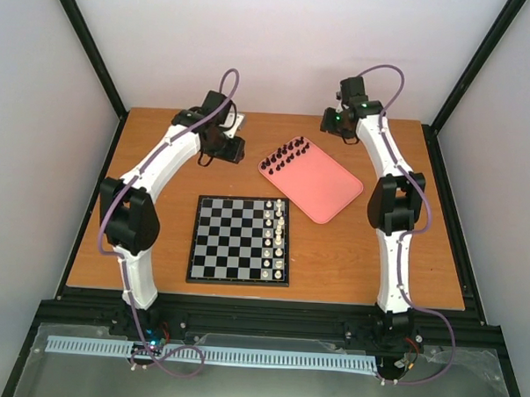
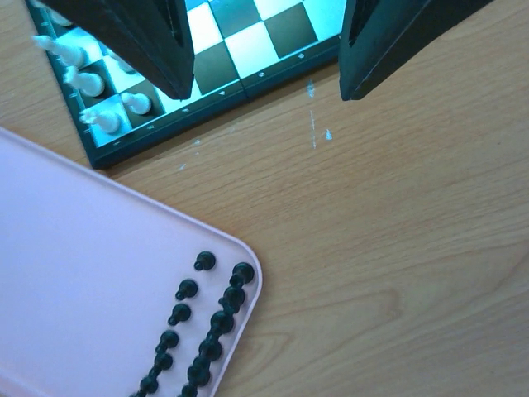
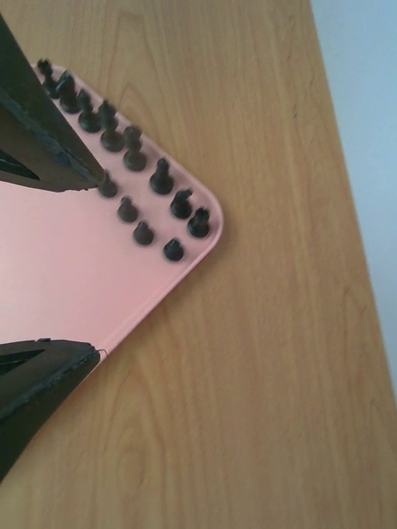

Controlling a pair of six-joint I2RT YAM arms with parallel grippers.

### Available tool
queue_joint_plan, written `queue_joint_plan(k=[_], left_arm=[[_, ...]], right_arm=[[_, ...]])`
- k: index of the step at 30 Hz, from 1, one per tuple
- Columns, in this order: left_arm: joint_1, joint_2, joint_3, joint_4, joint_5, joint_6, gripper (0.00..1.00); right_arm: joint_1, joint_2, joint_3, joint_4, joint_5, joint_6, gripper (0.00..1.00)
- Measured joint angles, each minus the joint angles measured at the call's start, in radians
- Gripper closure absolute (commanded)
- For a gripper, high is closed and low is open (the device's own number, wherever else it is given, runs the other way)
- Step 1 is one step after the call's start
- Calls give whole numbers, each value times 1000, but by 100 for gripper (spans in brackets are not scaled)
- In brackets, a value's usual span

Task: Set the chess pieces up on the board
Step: Pick up the chess piece from the storage box.

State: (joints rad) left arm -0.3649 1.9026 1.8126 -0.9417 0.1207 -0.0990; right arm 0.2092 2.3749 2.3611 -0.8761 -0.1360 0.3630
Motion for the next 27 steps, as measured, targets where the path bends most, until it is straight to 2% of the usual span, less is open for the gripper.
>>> queue_joint_plan(k=[8, 11, 15, 27], left_arm=[[-25, 140, 42, 24, 22, 69, 45], [-43, 208, 114, 29, 17, 87, 46], [-81, 286, 177, 41, -11, 99, 54], [-107, 406, 243, 92, -74, 97, 58]], right_arm=[[-52, -100, -137, -10, 8, -30, 41], [-71, -102, -146, -10, 8, -37, 41], [-99, -102, -155, -11, 7, -50, 41], [-155, -102, -158, -10, -31, -68, 40]])
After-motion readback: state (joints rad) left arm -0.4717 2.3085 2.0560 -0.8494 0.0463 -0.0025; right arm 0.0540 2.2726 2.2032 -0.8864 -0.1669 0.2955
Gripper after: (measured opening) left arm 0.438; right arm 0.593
